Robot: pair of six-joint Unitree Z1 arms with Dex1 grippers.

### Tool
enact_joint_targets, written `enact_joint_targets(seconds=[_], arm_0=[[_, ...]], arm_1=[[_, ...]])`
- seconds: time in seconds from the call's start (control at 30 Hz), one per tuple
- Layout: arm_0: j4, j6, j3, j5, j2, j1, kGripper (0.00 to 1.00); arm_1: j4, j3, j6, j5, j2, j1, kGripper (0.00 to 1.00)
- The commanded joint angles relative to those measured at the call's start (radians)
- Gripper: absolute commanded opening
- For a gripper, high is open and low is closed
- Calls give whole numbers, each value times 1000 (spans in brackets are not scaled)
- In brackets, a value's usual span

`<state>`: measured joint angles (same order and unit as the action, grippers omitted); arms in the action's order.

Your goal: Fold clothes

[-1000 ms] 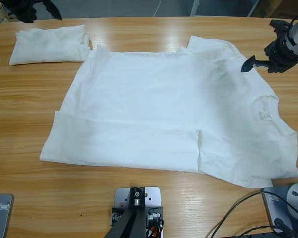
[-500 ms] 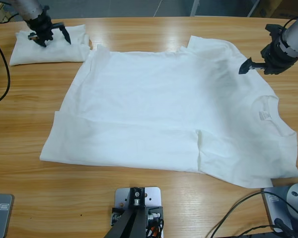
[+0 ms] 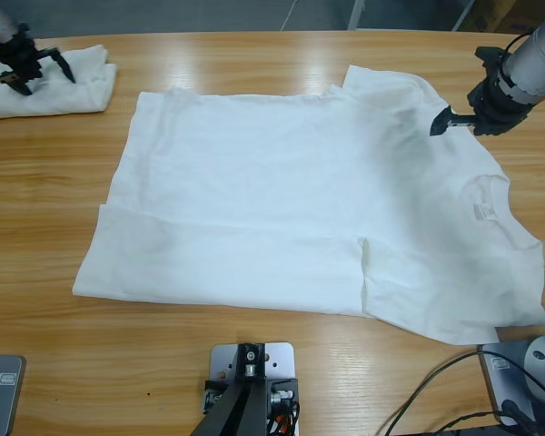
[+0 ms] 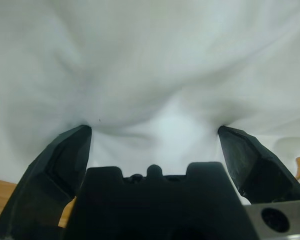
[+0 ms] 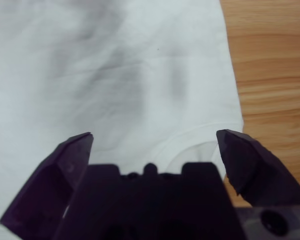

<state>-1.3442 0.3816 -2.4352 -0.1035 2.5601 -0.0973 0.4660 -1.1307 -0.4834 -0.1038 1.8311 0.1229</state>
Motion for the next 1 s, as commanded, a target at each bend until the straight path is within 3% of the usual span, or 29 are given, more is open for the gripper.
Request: enact_joint_targets(seconds=[0.03,0.17,0.23,0.3,0.5,0.63,0.7,0.73,0.8,0.87,0.9,1.0], arm_0=[[-27,-34,-71,10,89,19,977],[-83,-44,-79,119,22,98,977],[-101,-43,-62,235,-80,187,977],[-97,-2,-65,243,-144,277,977],[-82,52,-68,336,-80,329,944],[2,-9,-13,520,-67,294,827],[6,-51,16,553,-76,280,827],[7,-72,59,526,-102,280,830],[75,-98,255,332,-227,297,843],[293,-80,559,248,-386,301,851],[350,-73,632,235,-415,301,868],[411,-59,648,244,-405,300,872]], arm_1=[[-3,-5,12,6,29,-17,991],[-2,-6,13,0,2,-17,992],[-1,-4,18,0,-22,-17,996],[-1,0,27,0,-36,-17,996],[-4,41,25,4,-50,-17,996],[-17,93,24,3,-59,-17,994],[-40,127,22,3,-69,-17,993],[-52,144,20,4,-72,-17,991],[-67,162,17,4,-73,-17,991],[-73,165,14,5,-77,-17,991],[-76,163,14,6,-78,-17,991],[-75,150,14,7,-85,-17,991]])
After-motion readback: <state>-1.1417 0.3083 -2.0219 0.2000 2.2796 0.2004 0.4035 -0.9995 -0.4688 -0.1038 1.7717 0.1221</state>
